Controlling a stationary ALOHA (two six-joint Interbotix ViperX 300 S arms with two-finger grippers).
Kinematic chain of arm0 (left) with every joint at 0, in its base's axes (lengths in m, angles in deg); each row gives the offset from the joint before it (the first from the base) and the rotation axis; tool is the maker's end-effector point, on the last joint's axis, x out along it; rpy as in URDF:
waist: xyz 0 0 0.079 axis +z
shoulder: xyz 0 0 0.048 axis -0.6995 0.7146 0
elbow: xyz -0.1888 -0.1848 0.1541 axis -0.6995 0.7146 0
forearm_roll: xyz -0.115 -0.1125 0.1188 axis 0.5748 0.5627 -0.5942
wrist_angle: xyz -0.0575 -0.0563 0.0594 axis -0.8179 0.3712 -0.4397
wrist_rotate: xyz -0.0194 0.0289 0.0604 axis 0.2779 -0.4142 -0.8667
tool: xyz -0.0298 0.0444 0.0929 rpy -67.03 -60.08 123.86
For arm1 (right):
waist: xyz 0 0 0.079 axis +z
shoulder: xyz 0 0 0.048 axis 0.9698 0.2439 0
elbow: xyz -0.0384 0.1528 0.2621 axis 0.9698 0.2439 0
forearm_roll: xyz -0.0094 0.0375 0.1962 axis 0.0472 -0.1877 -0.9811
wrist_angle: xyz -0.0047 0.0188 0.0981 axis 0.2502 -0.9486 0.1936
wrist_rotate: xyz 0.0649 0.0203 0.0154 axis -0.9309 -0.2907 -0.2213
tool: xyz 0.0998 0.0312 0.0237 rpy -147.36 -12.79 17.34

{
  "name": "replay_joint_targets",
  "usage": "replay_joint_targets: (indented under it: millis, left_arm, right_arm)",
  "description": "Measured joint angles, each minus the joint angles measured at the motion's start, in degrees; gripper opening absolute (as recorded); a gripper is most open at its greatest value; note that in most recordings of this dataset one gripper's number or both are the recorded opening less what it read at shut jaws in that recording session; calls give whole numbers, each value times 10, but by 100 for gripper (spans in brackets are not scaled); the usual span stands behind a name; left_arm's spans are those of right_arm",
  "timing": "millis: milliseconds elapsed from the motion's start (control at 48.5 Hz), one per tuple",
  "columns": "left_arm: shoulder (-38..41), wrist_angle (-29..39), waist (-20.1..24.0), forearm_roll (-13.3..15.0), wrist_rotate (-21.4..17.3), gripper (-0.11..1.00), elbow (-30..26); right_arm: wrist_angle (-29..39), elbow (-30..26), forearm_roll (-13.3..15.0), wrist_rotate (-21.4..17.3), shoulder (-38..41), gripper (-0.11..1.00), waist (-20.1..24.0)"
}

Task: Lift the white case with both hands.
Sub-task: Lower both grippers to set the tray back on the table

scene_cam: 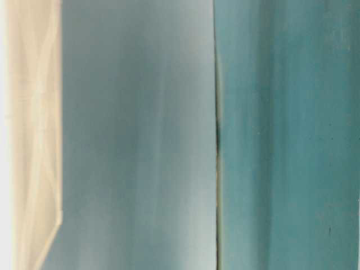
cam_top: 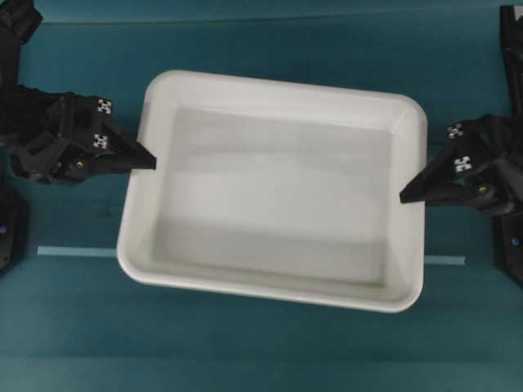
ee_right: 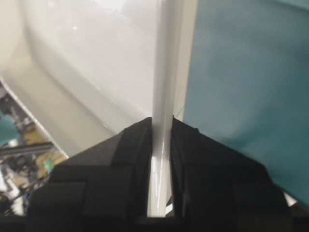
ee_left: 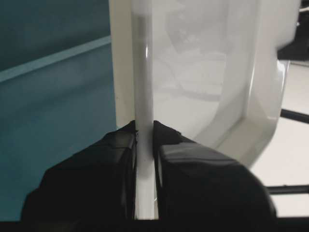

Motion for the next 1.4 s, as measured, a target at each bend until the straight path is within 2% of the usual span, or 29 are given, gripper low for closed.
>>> replay_joint_targets:
  millis: [248,702,1032,1403]
  left_arm:
    - [4,-34,-2,2,-1,6,59]
    - [34,-99,1,3,11,5,161]
    - [69,-111,-1,3,20,4,198]
    - [107,-179,3,3,35,4,243]
  right_arm:
    - [-62,65,0,40,6,12,-10]
    - [-131,138,0,76,62,12,-16]
    - [-175,152,0,87,127,11,-18]
    - [-242,171,-2,87,200,12,-16]
